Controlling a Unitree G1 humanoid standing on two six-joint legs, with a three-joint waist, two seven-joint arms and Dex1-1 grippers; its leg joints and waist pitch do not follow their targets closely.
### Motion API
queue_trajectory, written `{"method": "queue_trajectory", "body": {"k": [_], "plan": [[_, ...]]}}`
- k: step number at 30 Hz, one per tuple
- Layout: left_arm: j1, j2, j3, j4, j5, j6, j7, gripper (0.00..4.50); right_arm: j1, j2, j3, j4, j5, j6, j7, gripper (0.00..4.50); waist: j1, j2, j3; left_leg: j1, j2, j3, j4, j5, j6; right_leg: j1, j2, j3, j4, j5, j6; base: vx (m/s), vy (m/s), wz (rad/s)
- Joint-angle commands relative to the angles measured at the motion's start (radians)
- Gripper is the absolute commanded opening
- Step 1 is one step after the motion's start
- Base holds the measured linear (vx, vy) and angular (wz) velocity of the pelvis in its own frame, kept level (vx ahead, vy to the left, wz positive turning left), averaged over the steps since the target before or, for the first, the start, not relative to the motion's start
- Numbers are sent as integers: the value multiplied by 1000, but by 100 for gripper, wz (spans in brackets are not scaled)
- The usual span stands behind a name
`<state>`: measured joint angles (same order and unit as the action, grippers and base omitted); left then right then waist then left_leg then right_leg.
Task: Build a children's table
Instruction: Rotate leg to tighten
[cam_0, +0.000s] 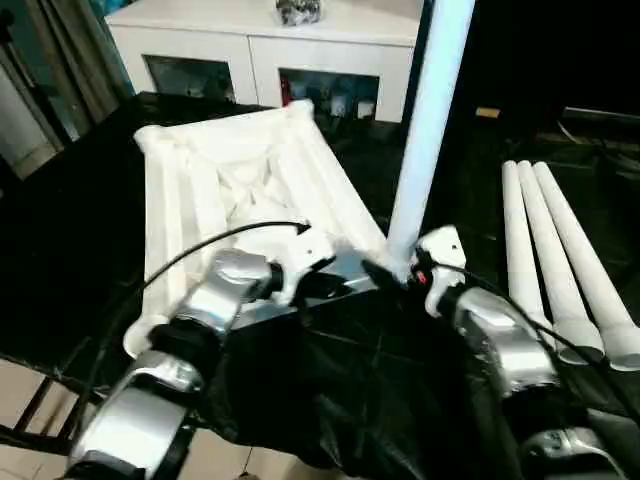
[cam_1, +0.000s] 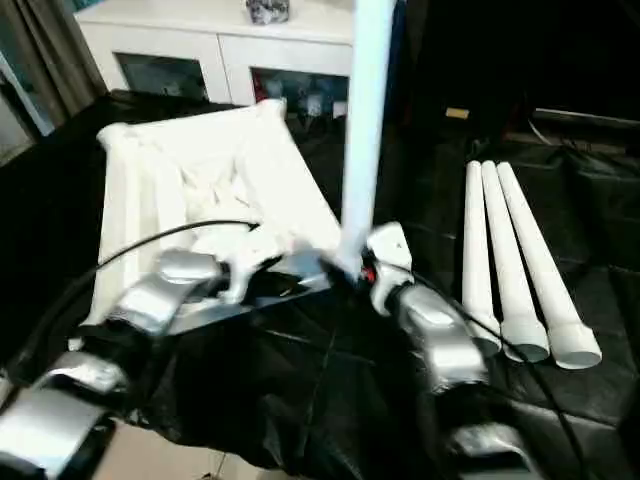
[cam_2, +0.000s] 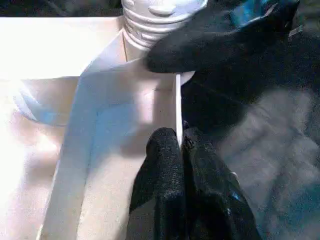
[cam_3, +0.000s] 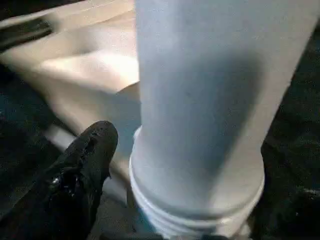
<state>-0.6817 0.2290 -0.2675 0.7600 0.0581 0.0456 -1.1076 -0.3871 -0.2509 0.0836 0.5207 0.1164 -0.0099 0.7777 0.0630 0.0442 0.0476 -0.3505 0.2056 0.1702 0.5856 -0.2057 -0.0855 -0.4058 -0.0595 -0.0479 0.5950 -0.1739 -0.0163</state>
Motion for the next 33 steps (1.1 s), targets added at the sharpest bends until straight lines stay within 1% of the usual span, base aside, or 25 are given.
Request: {"method": "queue_trajectory", "body": {"k": [1, 3, 4, 5, 6, 8, 10, 11, 12, 14, 15, 16, 18, 21, 23, 24, 25, 26, 27, 28, 29, 30, 31, 32, 33], "plan": [[14, -8, -31, -37, -35, -35, -85, 0, 18, -3, 93, -54, 22, 6, 156, 399, 8, -14, -62, -8, 20, 2, -60, -118, 100, 64, -71, 36, -60, -128, -248, 0, 0, 0], [25, 8, -35, -56, -54, -31, -143, 0, 27, -30, 104, -80, 43, 26, 228, 399, 11, -14, -62, -7, 22, 3, -61, -126, 101, 62, -71, 36, -60, -142, -252, 0, 0, 0], [35, 22, -42, -71, -62, -32, -184, 0, 34, -50, 113, -100, 58, 45, 277, 383, 13, -13, -61, -5, 23, 4, -61, -131, 101, 61, -71, 36, -61, -148, -253, 0, 0, 0], [40, 29, -46, -78, -65, -35, -203, 0, 38, -59, 118, -111, 65, 55, 301, 374, 19, -19, -60, -5, 26, 3, -62, -133, 103, 60, -72, 37, -60, -161, -253, 0, 0, 0], [45, 38, -50, -85, -67, -32, -223, 0, 41, -70, 124, -122, 70, 64, 326, 374, 21, -17, -61, -5, 26, 4, -61, -137, 102, 59, -73, 37, -60, -165, -251, 0, 0, 0], [51, 47, -54, -92, -68, -35, -245, 0, 46, -83, 134, -137, 76, 77, 354, 355, 25, -19, -59, -4, 26, 5, -62, -137, 95, 56, -73, 38, -62, -185, -245, 0, 0, 0], [57, 62, -61, -99, -68, -38, -280, 0, 52, -99, 147, -161, 89, 100, 399, 330, 30, -18, -60, -4, 25, 4, -63, -136, 88, 57, -73, 39, -62, -195, -236, 0, 0, 0], [59, 68, -62, -99, -67, -40, -291, 0, 54, -105, 154, -170, 92, 110, 417, 324, 30, -20, -60, -3, 25, 4, -63, -134, 86, 56, -73, 38, -62, -199, -234, 0, 0, 0], [59, 72, -64, -99, -66, -41, -298, 0, 55, -109, 160, -177, 95, 122, 431, 324, 30, -19, -60, -3, 26, 4, -64, -134, 84, 56, -74, 38, -63, -202, -232, 0, 0, 0], [60, 78, -64, -101, -65, -41, -305, 0, 60, -115, 166, -193, 101, 142, 450, 310, 33, -19, -60, -3, 25, 3, -63, -126, 80, 55, -74, 38, -62, -199, -228, 0, 0, 0], [60, 78, -64, -101, -65, -41, -305, 0, 60, -115, 166, -193, 101, 142, 450, 310, 33, -20, -60, -4, 25, 4, -63, -125, 79, 55, -74, 38, -62, -200, -227, 0, 0, 0], [61, 79, -61, -105, -66, -34, -305, 0, 65, -112, 166, -207, 112, 161, 451, 288, 34, -20, -60, -4, 24, 3, -63, -121, 78, 56, -74, 38, -61, -198, -225, 0, 0, 0], [57, 76, -55, -101, -65, -29, -292, 0, 67, -104, 161, -213, 118, 179, 437, 285, 33, -20, -61, -4, 23, 3, -62, -117, 76, 56, -73, 38, -61, -192, -225, 0, 0, 0], [46, 58, -44, -86, -55, -9, -237, 0, 70, -76, 140, -208, 118, 199, 374, 278, 34, -20, -59, -4, 23, 4, -63, -123, 69, 55, -74, 38, -64, -212, -219, 0, 0, 0], [19, 19, -21, -50, -36, 21, -119, 0, 59, -17, 93, -169, 102, 208, 230, 277, 33, -18, -56, -4, 22, 2, -66, -135, 58, 53, -74, 38, -69, -250, -208, 0, 0, 0], [3, -3, -8, -32, -31, 40, -59, 0, 49, 15, 70, -140, 82, 191, 146, 277, 27, -19, -55, 3, 19, 1, -68, -162, 34, 48, -76, 38, -77, -317, -193, 0, 0, 0], [-4, -14, -1, -23, -31, 50, -34, 0, 44, 30, 59, -126, 72, 179, 108, 277, 26, -19, -55, 1, 16, -1, -70, -170, 24, 51, -77, 37, -80, -354, -179, 0, 0, 0], [-12, -26, 5, -16, -29, 56, -5, 0, 36, 43, 53, -105, 54, 168, 60, 277, 24, -21, -54, 1, 16, 0, -70, -171, 23, 50, -75, 38, -81, -360, -174, 0, 0, 0], [-17, -36, 9, -10, -29, 62, 17, 0, 30, 53, 48, -90, 41, 159, 24, 277, 22, -21, -54, 0, 16, 0, -70, -169, 19, 49, -76, 39, -80, -356, -173, 0, 0, 0], [-38, -70, 24, 9, -28, 93, 90, 0, 7, 88, 34, -31, 3, 136, -93, 277, 17, -20, -55, -4, 15, -2, -71, -162, 13, 53, -75, 37, -78, -346, -172, 0, 0, 0], [-41, -76, 27, 12, -27, 98, 102, 0, 3, 93, 31, -21, -3, 133, -112, 277, 14, -20, -55, 0, 14, -2, -71, -165, 8, 50, -74, 37, -80, -340, -174, 0, 0, 0], [-59, -101, 33, 30, -18, 112, 171, 0, -18, 127, 11, 20, -20, 128, -216, 277, 12, -20, -56, -1, 12, -2, -69, -163, 11, 53, -73, 38, -79, -332, -175, 0, 0, 0], [-72, -127, 40, 47, -7, 117, 236, 0, -40, 165, -13, 58, -31, 129, -316, 276, 9, -17, -57, -1, 10, -1, -68, -152, 11, 53, -73, 39, -78, -309, -181, 0, 0, 0], [-73, -127, 40, 47, -7, 117, 237, 0, -40, 166, -13, 58, -31, 129, -318, 276, 8, -18, -58, -1, 10, 0, -67, -144, 14, 53, -71, 39, -78, -295, -183, 0, 0, 0], [-79, -140, 46, 56, -2, 119, 271, 0, -51, 185, -24, 75, -36, 133, -365, 276, 9, -19, -59, -1, 9, 0, -66, -138, 20, 53, -71, 39, -76, -278, -186, 0, 0, 0]]}}
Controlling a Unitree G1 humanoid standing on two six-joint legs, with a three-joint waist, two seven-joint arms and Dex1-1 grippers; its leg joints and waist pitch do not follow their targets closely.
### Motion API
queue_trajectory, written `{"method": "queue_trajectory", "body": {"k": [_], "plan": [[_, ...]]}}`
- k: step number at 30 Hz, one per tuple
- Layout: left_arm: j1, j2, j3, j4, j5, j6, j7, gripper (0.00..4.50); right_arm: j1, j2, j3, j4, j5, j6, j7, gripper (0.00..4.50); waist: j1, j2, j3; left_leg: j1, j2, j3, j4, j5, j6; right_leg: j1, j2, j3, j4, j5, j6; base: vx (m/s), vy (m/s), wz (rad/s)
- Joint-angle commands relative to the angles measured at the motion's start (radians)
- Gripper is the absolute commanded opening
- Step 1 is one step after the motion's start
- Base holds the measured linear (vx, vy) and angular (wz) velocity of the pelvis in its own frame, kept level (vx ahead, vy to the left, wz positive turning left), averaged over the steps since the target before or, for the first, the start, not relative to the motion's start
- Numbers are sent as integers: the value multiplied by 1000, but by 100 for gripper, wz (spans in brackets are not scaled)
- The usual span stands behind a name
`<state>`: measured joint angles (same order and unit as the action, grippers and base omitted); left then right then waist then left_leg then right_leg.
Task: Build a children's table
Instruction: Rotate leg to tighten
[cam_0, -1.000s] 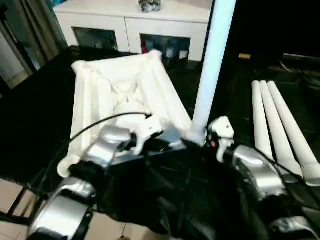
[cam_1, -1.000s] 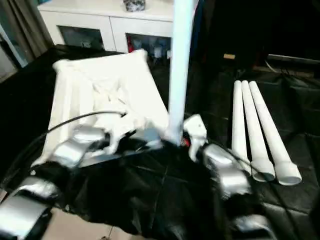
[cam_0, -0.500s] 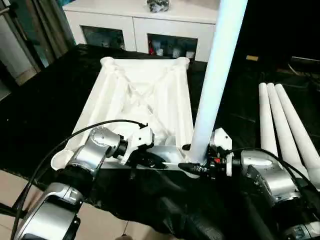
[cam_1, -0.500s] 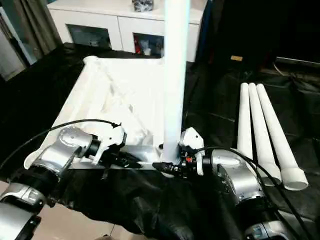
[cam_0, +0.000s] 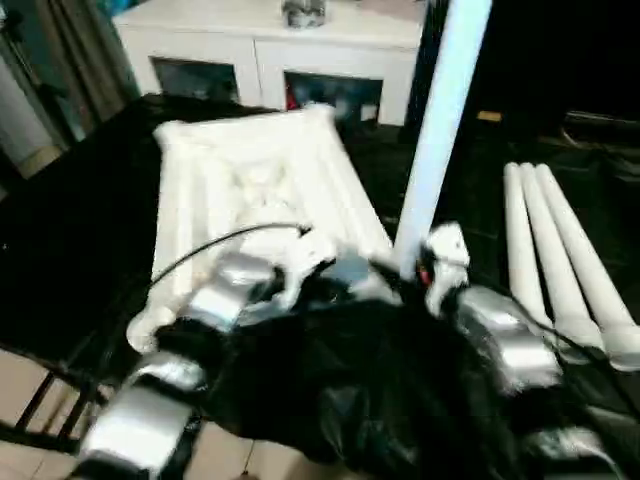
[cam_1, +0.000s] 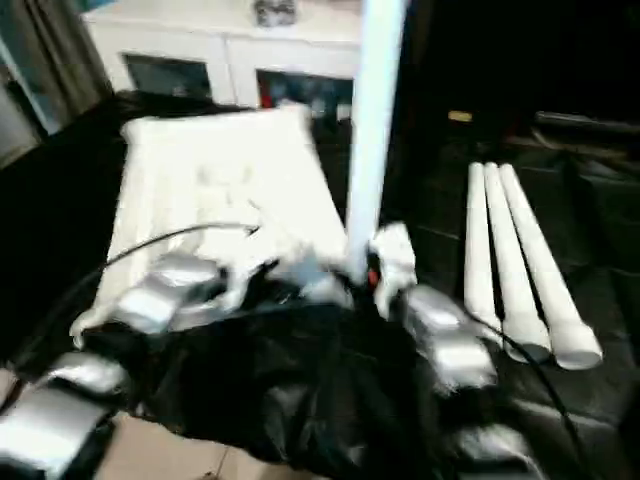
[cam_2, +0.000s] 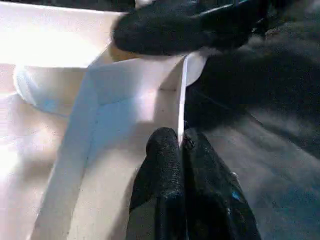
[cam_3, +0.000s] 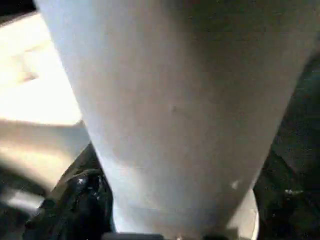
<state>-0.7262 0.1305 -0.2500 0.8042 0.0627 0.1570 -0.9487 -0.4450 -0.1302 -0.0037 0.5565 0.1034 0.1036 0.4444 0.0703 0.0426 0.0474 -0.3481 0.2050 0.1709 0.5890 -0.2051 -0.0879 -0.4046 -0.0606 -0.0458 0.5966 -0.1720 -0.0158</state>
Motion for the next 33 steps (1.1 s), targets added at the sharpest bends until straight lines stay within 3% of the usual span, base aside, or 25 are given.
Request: {"method": "queue_trajectory", "body": {"k": [1, 4, 5, 7, 13, 20, 26, 27, 30, 31, 33], "plan": [[-39, -57, 32, 18, -1, 6, 137, 0, -6, 87, 55, 58, -35, 8, -82, 276, 2, -13, -60, -4, 10, 0, -68, -127, 30, 53, -70, 38, -76, -249, -191, 0, 0, 0], [-35, -70, 23, 19, 5, -6, 143, 0, -22, 119, 53, 84, -56, -32, -126, 276, 2, -13, -64, -8, 9, 0, -67, -103, 45, 57, -69, 36, -69, -185, -205, 0, 0, 0], [-32, -68, 21, 17, 4, -10, 134, 0, -24, 120, 48, 87, -50, -36, -120, 311, 3, -9, -64, -8, 10, 0, -67, -106, 48, 57, -70, 37, -69, -179, -209, 0, 0, 0], [-22, -55, 12, 5, -1, -24, 95, 0, -31, 112, 38, 97, -29, -47, -82, 346, 1, -11, -62, -7, 11, 0, -68, -114, 54, 58, -68, 36, -69, -173, -214, 0, 0, 0], [-5, -22, 16, -15, -27, -46, 4, 0, -35, 66, 46, 83, -13, -67, 19, 394, -6, -10, -62, -8, 12, -1, -69, -138, 59, 61, -71, 35, -71, -191, -221, 0, 0, 0], [25, 63, -9, -38, -34, -93, -149, 0, 36, -53, 115, -59, 53, -84, 364, 394, -2, -9, -63, -12, 18, 1, -64, -105, 107, 65, -70, 34, -60, -100, -253, 0, 0, 0], [55, 131, -34, -79, -63, -116, -340, 0, 93, -165, 187, -162, 88, -26, 609, 394, 10, -10, -60, -7, 23, 4, -65, -136, 98, 58, -70, 33, -65, -167, -253, 0, 0, 0], [58, 135, -35, -85, -69, -109, -359, 0, 97, -173, 195, -168, 91, -20, 628, 369, 13, -10, -60, -6, 25, 3, -66, -143, 91, 58, -73, 35, -65, -185, -251, 0, 0, 0], [66, 152, -44, -96, -70, -111, -409, 0, 105, -196, 218, -184, 93, -11, 683, 357, 23, -12, -60, -4, 25, 4, -66, -137, 84, 56, -72, 36, -65, -198, -242, 0, 0, 0], [68, 157, -46, -99, -71, -112, -421, 0, 106, -200, 222, -190, 95, -7, 693, 329, 24, -13, -60, -6, 25, 3, -66, -128, 82, 56, -72, 36, -63, -189, -239, 0, 0, 0], [69, 167, -51, -105, -79, -109, -455, 0, 108, -206, 225, -209, 108, 19, 721, 320, 25, -13, -62, -5, 25, 3, -65, -119, 81, 56, -71, 36, -60, -166, -242, 0, 0, 0]]}}
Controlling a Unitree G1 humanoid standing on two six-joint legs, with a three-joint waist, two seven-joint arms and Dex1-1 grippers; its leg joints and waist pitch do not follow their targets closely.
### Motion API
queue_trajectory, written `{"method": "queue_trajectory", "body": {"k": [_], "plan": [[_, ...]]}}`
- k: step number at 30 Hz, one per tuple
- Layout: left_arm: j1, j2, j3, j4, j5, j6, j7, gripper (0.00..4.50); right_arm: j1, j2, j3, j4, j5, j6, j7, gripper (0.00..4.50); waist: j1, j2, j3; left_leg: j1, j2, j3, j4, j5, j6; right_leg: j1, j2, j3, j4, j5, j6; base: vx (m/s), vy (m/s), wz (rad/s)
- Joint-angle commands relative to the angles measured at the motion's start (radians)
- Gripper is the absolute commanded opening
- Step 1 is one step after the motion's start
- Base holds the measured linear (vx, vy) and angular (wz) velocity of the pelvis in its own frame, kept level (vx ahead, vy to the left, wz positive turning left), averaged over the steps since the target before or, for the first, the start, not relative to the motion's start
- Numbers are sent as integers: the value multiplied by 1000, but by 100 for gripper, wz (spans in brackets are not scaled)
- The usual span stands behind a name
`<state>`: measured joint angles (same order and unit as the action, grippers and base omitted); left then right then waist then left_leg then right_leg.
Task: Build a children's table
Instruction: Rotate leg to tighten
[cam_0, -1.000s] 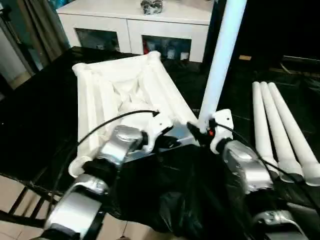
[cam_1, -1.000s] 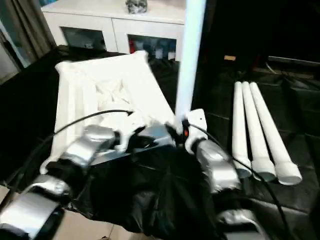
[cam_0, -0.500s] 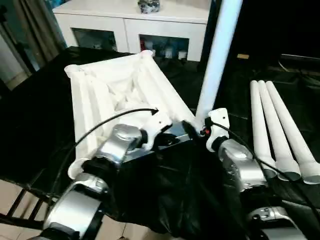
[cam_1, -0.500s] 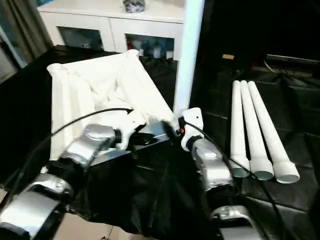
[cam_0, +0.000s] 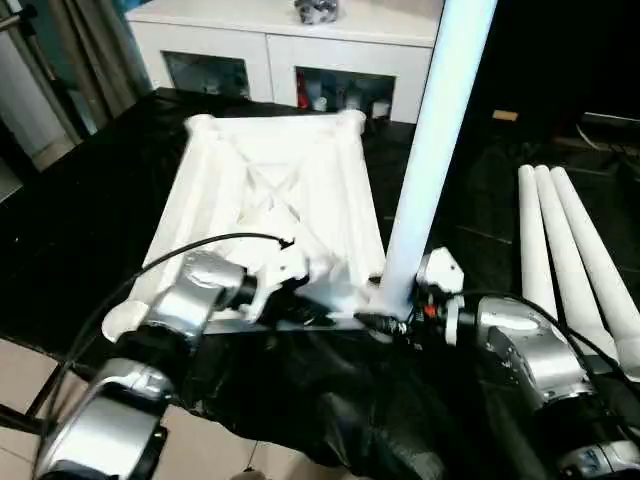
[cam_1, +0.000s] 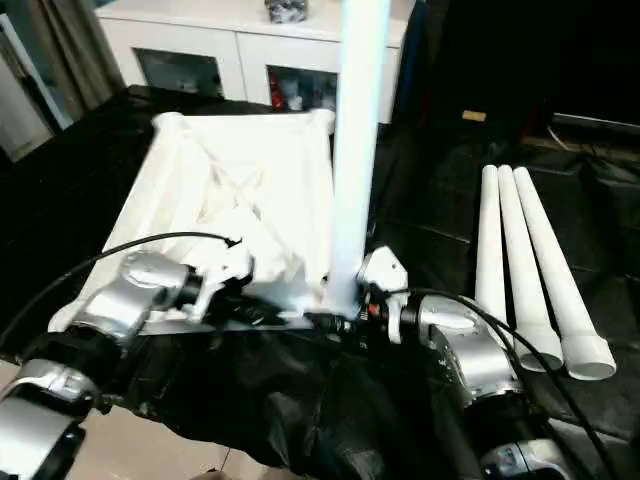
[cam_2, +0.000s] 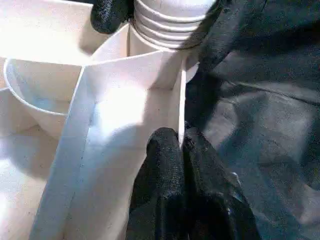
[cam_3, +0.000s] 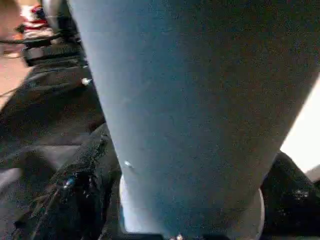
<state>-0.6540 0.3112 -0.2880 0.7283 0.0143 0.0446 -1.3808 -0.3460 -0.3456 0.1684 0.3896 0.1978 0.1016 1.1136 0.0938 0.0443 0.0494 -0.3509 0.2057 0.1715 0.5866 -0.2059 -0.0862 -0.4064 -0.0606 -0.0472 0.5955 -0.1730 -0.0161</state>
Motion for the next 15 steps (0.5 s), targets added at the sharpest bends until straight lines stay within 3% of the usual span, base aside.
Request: {"method": "queue_trajectory", "body": {"k": [1, 3, 9, 12, 13, 15], "plan": [[-3, -11, -14, -29, -31, 3, -29, 0, 9, 7, 55, -47, 16, 28, 58, 317, 3, -14, -64, -4, 24, 2, -63, -113, 81, 59, -71, 37, -58, -155, -243, 0, 0, 0], [-6, -5, -12, -25, -25, -5, -28, 0, 14, -3, 67, -71, 27, 68, 88, 288, 4, -14, -64, -5, 22, 2, -62, -107, 83, 60, -70, 36, -57, -144, -245, 0, 0, 0], [-9, -10, -3, -16, -19, 0, -3, 0, 29, 3, 65, -90, 39, 94, 75, 273, 8, -14, -64, -2, 23, 2, -63, -120, 68, 57, -72, 37, -62, -190, -229, 0, 0, 0], [-21, -33, 7, 3, 3, 13, 85, 0, 27, 53, 21, -62, 22, 109, -49, 272, 8, -14, -63, -4, 22, 1, -64, -114, 61, 56, -72, 37, -62, -184, -227, 0, 0, 0], [-35, -56, 19, 22, 16, 31, 163, 0, 13, 84, -1, -30, -12, 111, -155, 272, 4, -15, -61, -3, 19, 0, -66, -126, 45, 54, -72, 37, -66, -222, -215, 0, 0, 0], [-40, -66, 25, 29, 18, 38, 188, 0, 7, 94, -8, -17, -25, 108, -193, 272, 1, -16, -59, -1, 18, -2, -69, -146, 33, 56, -74, 37, -72, -273, -202, 0, 0, 0]]}}
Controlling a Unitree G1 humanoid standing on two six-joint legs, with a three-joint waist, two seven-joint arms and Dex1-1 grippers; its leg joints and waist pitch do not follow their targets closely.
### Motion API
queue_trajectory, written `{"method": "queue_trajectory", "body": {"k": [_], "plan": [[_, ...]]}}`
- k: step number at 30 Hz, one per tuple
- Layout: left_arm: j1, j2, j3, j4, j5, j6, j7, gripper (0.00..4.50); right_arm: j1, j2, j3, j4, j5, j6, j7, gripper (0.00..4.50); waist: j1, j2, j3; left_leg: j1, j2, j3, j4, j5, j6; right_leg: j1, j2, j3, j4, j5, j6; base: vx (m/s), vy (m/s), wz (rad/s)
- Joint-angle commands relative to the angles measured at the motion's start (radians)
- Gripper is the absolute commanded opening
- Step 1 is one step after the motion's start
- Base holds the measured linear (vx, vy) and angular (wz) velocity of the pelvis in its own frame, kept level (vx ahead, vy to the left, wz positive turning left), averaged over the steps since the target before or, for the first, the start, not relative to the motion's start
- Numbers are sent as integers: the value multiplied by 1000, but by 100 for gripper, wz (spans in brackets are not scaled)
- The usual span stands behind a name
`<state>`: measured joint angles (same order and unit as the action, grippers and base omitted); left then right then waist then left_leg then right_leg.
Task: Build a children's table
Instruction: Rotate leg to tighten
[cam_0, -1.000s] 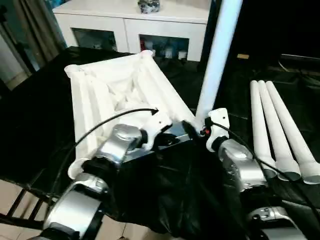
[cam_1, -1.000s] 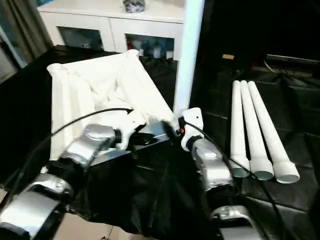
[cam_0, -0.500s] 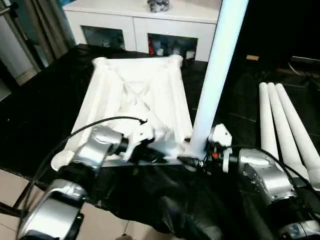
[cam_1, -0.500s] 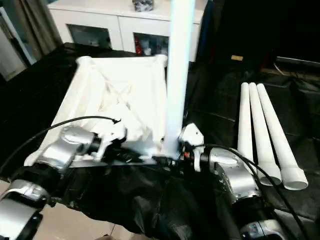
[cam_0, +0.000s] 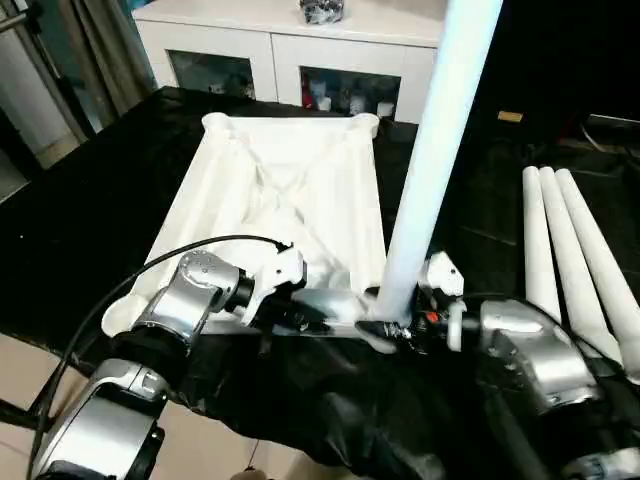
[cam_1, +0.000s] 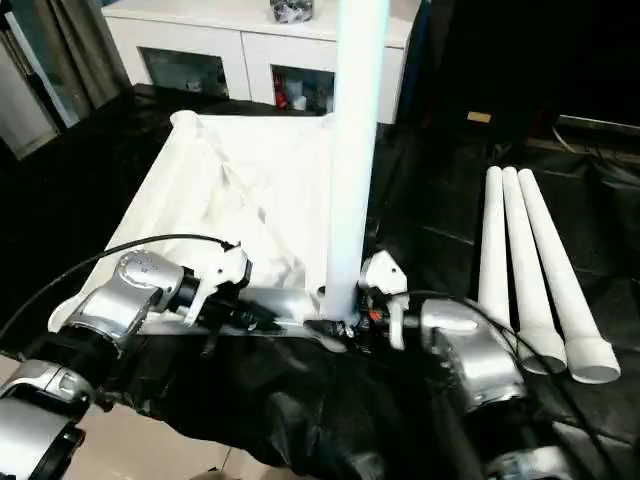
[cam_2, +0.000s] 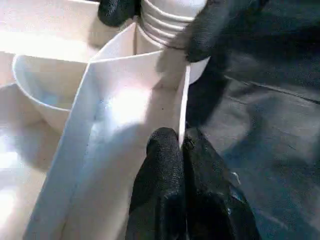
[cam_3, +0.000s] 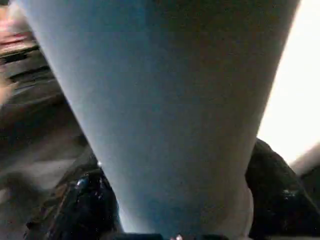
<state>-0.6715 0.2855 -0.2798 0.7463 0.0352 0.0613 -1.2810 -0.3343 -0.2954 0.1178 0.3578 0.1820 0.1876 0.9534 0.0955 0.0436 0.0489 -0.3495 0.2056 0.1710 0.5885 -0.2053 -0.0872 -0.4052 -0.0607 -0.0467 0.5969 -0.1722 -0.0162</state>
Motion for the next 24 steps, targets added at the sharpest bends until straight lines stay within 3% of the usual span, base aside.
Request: {"method": "queue_trajectory", "body": {"k": [1, 3, 4, 5, 9, 10, 12, 15, 18, 22, 24], "plan": [[-41, -73, 28, 32, 10, 40, 180, 0, -28, 85, 13, 66, -49, 6, -174, 272, -4, -16, -57, -2, 18, 1, -71, -147, 26, 50, -73, 38, -75, -283, -196, 0, 0, 0], [-57, -104, 37, 46, 18, 60, 251, 0, -48, 124, -17, 111, -67, -6, -290, 272, -14, -16, -56, -2, 14, -4, -75, -173, 8, 54, -74, 34, -81, -345, -182, 0, 0, 0], [-78, -147, 50, 65, 23, 80, 344, 0, -73, 177, -53, 164, -73, -17, -425, 272, -16, -16, -58, -2, 14, -2, -73, -161, 2, 51, -76, 38, -80, -340, -175, 0, 0, 0], [-82, -154, 51, 68, 24, 82, 357, 0, -77, 186, -59, 173, -74, -18, -447, 271, -18, -15, -58, 0, 13, -2, -73, -158, 1, 49, -75, 37, -81, -334, -176, 0, 0, 0], [-100, -200, 60, 88, 27, 79, 433, 0, -109, 244, -80, 238, -96, -48, -599, 271, -18, -14, -64, -4, 9, 0, -66, -114, 32, 55, -69, 39, -73, -218, -195, 0, 0, 0], [-101, -211, 61, 89, 27, 78, 442, 0, -119, 257, -78, 256, -112, -69, -630, 271, -17, -8, -66, -5, 10, 0, -66, -102, 33, 56, -71, 37, -69, -188, -205, 0, 0, 0], [-101, -216, 59, 88, 30, 73, 448, 0, -122, 263, -72, 262, -122, -83, -633, 271, -18, -8, -66, -5, 10, 0, -66, -105, 34, 56, -70, 37, -69, -184, -207, 0, 0, 0], [-97, -217, 49, 86, 37, 59, 438, 0, -127, 270, -80, 271, -123, -108, -628, 340, -19, -9, -64, -6, 10, 1, -67, -122, 47, 58, -70, 37, -71, -180, -211, 0, 0, 0], [-89, -205, 42, 82, 40, 37, 410, 0, -131, 261, -97, 270, -101, -124, -577, 362, -20, -9, -62, -5, 11, 0, -69, -143, 47, 59, -70, 37, -73, -210, -207, 0, 0, 0], [-78, -185, 38, 69, 30, 20, 362, 0, -135, 229, -87, 269, -95, -146, -504, 396, -19, -11, -66, -7, 13, 0, -66, -116, 61, 62, -71, 38, -66, -156, -219, 0, 0, 0], [-61, -152, 29, 50, 13, -6, 280, 0, -121, 180, -53, 234, -72, -158, -368, 396, -18, -15, -66, -11, 12, -1, -64, -109, 77, 68, -71, 36, -64, -134, -233, 0, 0, 0]]}}
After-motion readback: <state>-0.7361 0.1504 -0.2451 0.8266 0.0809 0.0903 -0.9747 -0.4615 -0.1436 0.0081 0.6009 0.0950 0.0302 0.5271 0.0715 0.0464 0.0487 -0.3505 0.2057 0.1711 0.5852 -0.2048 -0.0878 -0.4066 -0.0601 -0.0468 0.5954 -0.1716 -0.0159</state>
